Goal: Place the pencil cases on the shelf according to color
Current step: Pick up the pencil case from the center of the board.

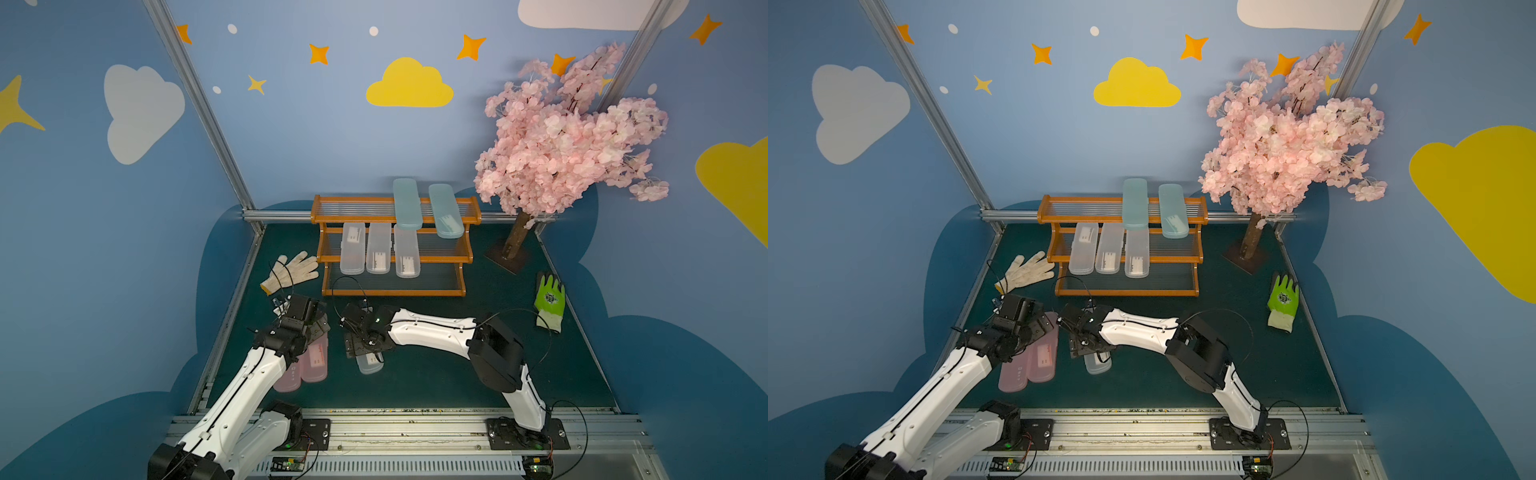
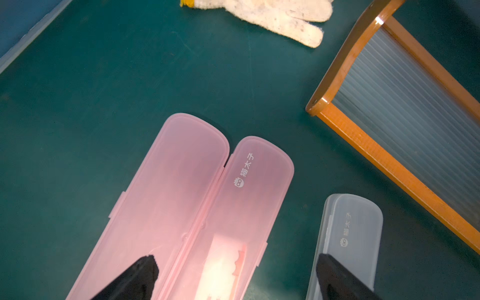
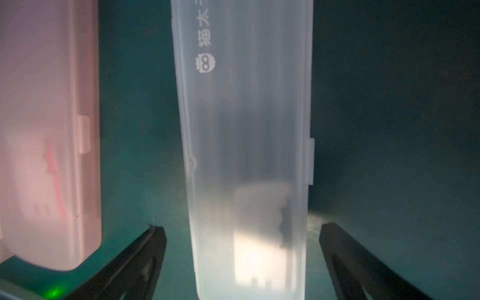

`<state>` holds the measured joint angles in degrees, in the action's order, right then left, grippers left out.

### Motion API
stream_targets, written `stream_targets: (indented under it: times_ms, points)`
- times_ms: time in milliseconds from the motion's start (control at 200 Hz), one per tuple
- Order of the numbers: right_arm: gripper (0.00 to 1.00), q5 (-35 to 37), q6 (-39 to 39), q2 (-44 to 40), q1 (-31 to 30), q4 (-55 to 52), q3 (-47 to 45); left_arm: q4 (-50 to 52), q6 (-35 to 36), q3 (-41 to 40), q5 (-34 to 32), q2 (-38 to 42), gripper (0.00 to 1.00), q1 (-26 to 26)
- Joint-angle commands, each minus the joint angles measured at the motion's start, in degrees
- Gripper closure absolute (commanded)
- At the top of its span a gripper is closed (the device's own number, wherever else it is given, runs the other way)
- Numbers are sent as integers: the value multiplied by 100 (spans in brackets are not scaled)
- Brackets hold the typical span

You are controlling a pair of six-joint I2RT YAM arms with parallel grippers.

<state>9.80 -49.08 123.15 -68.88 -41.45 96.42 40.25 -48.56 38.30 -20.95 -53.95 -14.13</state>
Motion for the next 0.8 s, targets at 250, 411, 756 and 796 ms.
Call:
stream_targets:
  times_ms: [250,411,756,796]
  points:
    - [4,376,58,198,-89,-1043,-260,-373,114,-172,877,-753,0,195]
    - [6,569,-7,-631,-87,-684,-1449,-706,101,-196,1386,-936,0,136]
    - [2,570,1008,-2416,-61,667,-3358,-381,78,-196,976,-419,0,-72]
    - [2,442,1270,-2423,-28,780,-3408,-384,105,-223,926,-323,0,-71]
